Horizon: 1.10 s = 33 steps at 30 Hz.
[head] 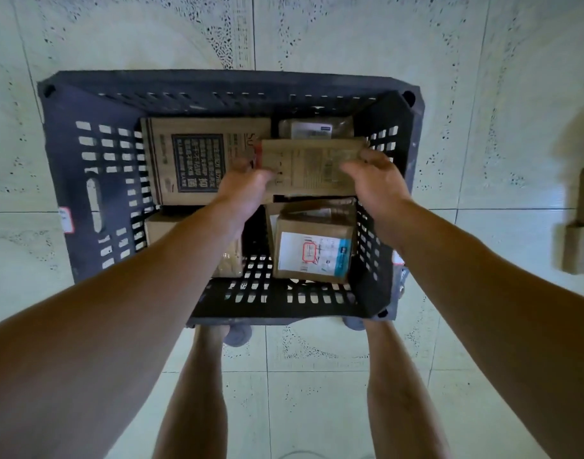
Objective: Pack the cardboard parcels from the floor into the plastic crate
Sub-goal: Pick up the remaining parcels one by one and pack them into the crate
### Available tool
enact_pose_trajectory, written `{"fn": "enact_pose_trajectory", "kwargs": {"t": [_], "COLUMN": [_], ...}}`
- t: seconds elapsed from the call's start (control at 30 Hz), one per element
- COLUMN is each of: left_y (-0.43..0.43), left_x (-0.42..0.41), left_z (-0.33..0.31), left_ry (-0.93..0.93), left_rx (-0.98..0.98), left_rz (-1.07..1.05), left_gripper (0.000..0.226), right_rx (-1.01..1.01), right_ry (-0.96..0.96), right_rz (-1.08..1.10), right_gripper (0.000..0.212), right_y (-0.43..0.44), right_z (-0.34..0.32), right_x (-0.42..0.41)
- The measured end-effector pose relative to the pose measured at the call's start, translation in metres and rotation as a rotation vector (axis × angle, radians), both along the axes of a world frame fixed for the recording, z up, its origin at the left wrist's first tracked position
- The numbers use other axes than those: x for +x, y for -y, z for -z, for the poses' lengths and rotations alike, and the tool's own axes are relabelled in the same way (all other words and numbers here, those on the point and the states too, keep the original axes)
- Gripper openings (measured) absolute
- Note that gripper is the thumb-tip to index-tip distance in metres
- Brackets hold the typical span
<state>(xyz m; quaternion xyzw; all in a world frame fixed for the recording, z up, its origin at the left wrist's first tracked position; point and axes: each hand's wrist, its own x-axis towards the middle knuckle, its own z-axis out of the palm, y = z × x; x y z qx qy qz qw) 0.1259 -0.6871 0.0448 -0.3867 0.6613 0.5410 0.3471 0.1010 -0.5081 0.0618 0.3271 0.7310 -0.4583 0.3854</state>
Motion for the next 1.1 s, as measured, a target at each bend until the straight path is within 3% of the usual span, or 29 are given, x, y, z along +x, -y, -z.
{"fn": "enact_pose_trajectory", "kwargs": {"t": [0.33, 0.6, 0.77, 0.97, 1.1], "left_y": [0.0, -0.004, -0.008, -0.014, -0.034], "left_x": [0.031, 0.033, 0.034, 0.033, 0.035], "left_z": [-0.003, 0.0, -0.009, -0.05, -0.097], "left_ry": [-0.036, 0.01, 0.01, 0.009, -0.027], "left_rx": [0.046, 0.02, -0.005, -0.108, -0.145], "left_rz": [0.081, 0.148, 0.167, 0.135, 0.036], "left_gripper": [0.043, 0.049, 0.055, 0.052, 0.035], "right_rx": [0.04, 0.102, 0.058, 0.014, -0.025], "right_ry": [0.058, 0.04, 0.016, 0.022, -0.051], "right_rz": [-0.155, -0.197, -0.153, -0.173, -0.195], "right_gripper": [0.022, 0.035, 0.032, 0.04, 0.021], "right_y": [-0.002, -0.005, -0.001, -0.008, -0.024], "right_z": [-0.008, -0.002, -0.011, -0.047, -0.105], "right_x": [0.031, 0.04, 0.042, 0.037, 0.028]}}
